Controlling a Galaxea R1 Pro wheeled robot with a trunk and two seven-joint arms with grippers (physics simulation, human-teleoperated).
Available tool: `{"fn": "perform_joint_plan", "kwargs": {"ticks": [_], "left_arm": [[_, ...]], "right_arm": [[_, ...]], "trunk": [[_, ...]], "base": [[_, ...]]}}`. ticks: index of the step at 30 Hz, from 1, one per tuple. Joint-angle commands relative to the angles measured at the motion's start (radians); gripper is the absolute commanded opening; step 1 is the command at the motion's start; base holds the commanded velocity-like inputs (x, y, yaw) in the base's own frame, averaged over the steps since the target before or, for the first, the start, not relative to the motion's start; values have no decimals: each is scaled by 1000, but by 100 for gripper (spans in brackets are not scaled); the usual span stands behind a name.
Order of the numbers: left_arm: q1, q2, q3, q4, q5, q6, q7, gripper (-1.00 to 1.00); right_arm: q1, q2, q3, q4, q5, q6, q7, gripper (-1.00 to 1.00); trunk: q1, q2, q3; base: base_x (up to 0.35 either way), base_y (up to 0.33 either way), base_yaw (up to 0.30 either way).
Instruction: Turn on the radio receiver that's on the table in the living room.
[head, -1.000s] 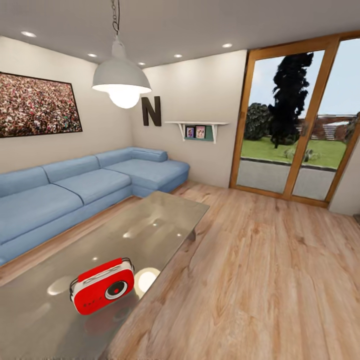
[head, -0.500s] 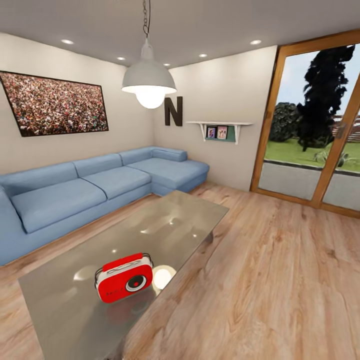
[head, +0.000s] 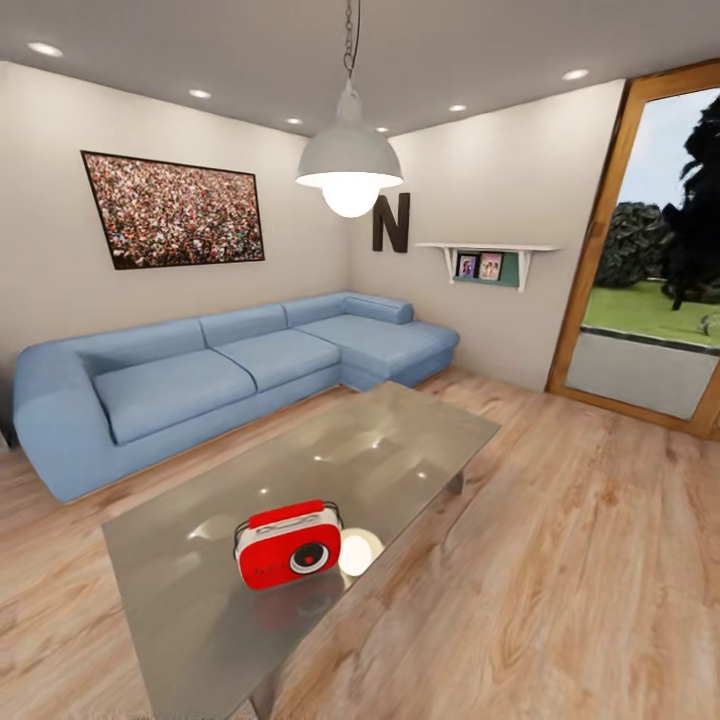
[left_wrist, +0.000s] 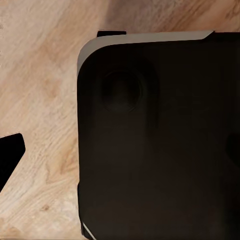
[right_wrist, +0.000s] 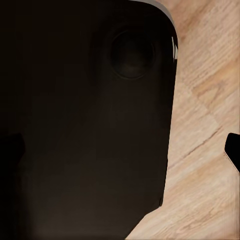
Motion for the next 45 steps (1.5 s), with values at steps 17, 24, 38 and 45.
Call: {"fn": "perform_joint_plan", "kwargs": {"ticks": [17,24,38,45], "left_arm": [[0,0,0,0,0,0,0,100],[0,0,0,0,0,0,0,100],[0,0,0,0,0,0,0,100],[0,0,0,0,0,0,0,100]], "right_arm": [[0,0,0,0,0,0,0,100],[0,0,0,0,0,0,0,100],[0,0,0,0,0,0,0,100],[0,0,0,0,0,0,0,100]], "trunk": [[0,0,0],[0,0,0],[0,0,0],[0,0,0]], "base": [[0,0,271],[0,0,271],[0,0,271],[0,0,271]]}}
